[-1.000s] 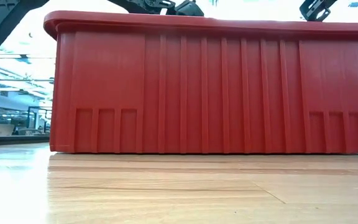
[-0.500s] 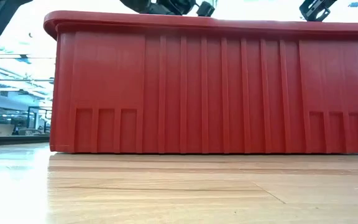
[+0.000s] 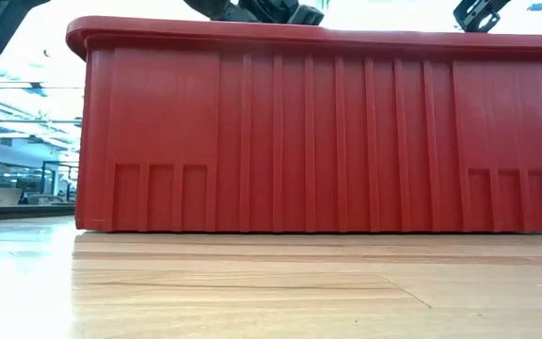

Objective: Pick and place slides into bin
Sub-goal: Put the black slide into the red bin

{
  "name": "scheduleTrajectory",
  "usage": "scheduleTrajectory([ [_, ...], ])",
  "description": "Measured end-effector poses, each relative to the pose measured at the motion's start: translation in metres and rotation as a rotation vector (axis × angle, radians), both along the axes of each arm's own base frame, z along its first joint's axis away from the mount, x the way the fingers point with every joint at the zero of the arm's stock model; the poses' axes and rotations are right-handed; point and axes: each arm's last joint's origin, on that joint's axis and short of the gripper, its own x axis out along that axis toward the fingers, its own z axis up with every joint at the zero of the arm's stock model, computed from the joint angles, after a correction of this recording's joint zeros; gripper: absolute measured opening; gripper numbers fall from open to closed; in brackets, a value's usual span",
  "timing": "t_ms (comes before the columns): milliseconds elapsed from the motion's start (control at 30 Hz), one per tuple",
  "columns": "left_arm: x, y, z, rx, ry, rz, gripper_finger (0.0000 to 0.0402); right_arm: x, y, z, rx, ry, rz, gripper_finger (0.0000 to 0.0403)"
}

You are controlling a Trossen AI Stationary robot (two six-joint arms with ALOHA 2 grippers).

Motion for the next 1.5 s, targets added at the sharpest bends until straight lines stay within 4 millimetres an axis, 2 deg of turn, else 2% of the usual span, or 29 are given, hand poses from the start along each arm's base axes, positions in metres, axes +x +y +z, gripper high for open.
scheduleTrajectory([
  [167, -0.006, -0.002, 0.008, 0.031, 0.000, -0.035, 0.0230, 0.000, 0.000, 0.000, 0.000, 0.000, 0.000, 0.0000],
  [333, -0.022, -0.007, 0.032, 0.075, -0.015, -0.032, 0.0230, 0.000, 0.000, 0.000, 0.003, 0.004, -0.001, 0.0000],
  [467, -0.029, -0.009, 0.033, 0.109, 0.050, 0.008, 0.0230, 0.000, 0.000, -0.001, 0.002, 0.009, -0.001, 0.0000],
  [733, -0.021, -0.022, 0.014, 0.180, 0.116, -0.086, 0.0230, 0.000, 0.000, -0.001, 0.003, 0.008, -0.001, 0.0000],
  [967, -0.014, -0.018, -0.002, 0.125, 0.163, -0.061, 0.0230, 0.000, 0.000, 0.000, 0.022, 0.007, -0.003, 0.0000],
  [1300, -0.012, -0.015, -0.008, 0.111, 0.161, -0.039, 0.0230, 0.000, 0.000, 0.000, 0.052, 0.019, -0.007, 0.0000],
  [1500, -0.011, -0.018, -0.036, 0.053, 0.143, -0.035, 0.0230, 0.000, 0.000, 0.000, 0.059, 0.021, -0.009, 0.0000],
])
